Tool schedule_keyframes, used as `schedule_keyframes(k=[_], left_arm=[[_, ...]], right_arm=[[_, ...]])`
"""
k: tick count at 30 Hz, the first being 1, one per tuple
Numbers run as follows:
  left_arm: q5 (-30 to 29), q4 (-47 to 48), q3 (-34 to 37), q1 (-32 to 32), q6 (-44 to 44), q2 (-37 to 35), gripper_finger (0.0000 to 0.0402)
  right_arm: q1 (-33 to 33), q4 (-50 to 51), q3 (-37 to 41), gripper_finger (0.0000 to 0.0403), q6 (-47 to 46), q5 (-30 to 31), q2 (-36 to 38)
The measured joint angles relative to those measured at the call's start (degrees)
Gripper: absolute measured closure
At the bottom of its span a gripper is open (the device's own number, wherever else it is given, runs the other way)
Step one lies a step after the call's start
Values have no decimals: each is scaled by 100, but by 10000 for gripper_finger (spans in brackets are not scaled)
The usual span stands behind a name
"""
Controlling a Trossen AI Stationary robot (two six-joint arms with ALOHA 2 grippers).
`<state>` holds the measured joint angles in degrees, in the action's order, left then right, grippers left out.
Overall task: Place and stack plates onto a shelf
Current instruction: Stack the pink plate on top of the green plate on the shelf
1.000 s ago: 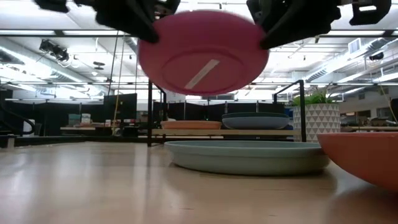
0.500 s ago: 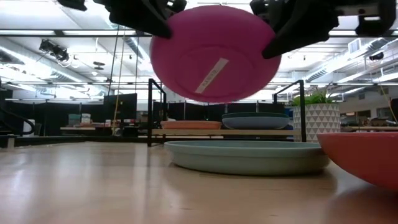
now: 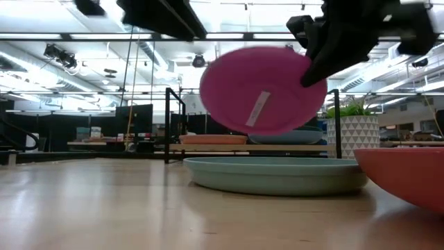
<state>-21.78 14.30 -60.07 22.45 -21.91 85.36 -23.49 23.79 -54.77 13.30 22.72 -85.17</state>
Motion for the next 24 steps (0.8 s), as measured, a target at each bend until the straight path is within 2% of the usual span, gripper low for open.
schedule_keyframes(k=[6,10,17,24], left_arm=[[30,-269,378,358,354,2,253],[-9,-377,693,466,847,9,259],[-104,-517,1101,635,1495,9,260],[-212,-581,1327,746,1894,9,260]], right_arm=[[101,481,-235,368,222,1310,0],[465,559,-305,368,545,1632,0],[1606,684,-305,368,743,1561,0],[2757,692,-305,368,738,872,0]])
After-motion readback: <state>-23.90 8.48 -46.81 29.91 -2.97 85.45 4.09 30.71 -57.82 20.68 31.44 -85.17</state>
